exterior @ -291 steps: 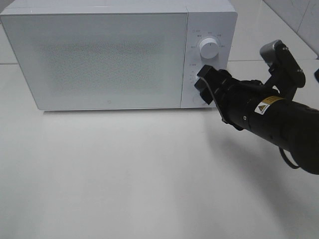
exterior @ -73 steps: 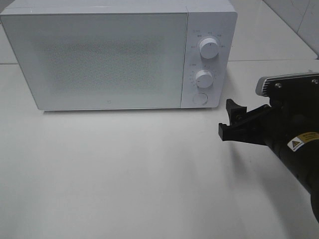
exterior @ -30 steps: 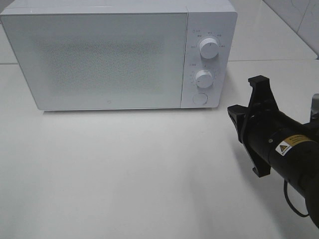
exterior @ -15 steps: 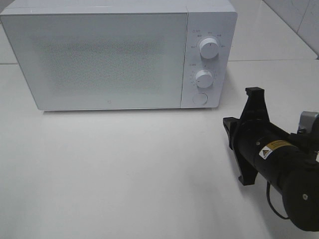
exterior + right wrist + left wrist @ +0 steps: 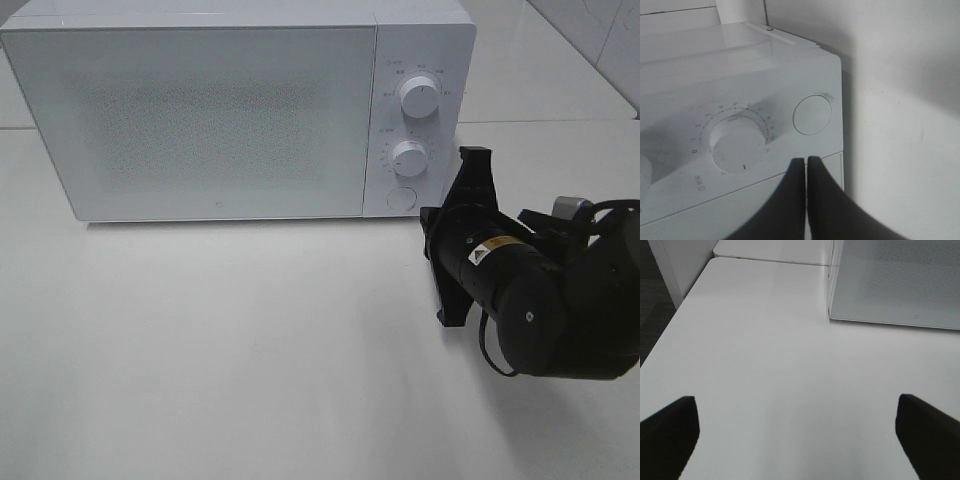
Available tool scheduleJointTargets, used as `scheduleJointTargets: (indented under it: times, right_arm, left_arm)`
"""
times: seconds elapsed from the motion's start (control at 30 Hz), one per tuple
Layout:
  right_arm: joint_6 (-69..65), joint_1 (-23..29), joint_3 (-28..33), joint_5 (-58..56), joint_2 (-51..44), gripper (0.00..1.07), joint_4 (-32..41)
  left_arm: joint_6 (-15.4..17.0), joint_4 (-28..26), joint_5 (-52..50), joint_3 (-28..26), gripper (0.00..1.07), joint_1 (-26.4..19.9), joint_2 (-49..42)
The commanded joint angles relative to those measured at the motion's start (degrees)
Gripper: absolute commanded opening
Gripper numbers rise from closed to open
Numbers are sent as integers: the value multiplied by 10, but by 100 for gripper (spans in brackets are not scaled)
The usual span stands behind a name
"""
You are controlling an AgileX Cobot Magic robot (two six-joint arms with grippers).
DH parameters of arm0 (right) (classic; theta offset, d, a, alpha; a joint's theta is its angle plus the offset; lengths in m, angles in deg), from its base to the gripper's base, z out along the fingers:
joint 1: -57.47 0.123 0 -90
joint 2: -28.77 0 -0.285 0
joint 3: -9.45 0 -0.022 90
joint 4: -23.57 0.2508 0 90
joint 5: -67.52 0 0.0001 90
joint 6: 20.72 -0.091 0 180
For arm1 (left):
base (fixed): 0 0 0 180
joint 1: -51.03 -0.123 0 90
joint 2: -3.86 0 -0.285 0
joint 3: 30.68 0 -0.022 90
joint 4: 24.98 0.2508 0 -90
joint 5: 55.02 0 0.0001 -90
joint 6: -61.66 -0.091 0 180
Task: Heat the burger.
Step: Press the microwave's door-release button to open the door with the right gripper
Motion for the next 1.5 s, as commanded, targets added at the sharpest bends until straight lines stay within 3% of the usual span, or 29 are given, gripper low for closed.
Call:
scheduleJointTargets:
  times: [0.03, 1.5]
  right_arm:
    - [13, -13, -28, -10, 13, 0, -14]
    - [22, -33, -136, -20, 113, 0, -10]
  left_arm:
    - [2, 0, -5, 2, 100, -1, -9]
    - [2, 1, -5, 2, 100, -1, -9]
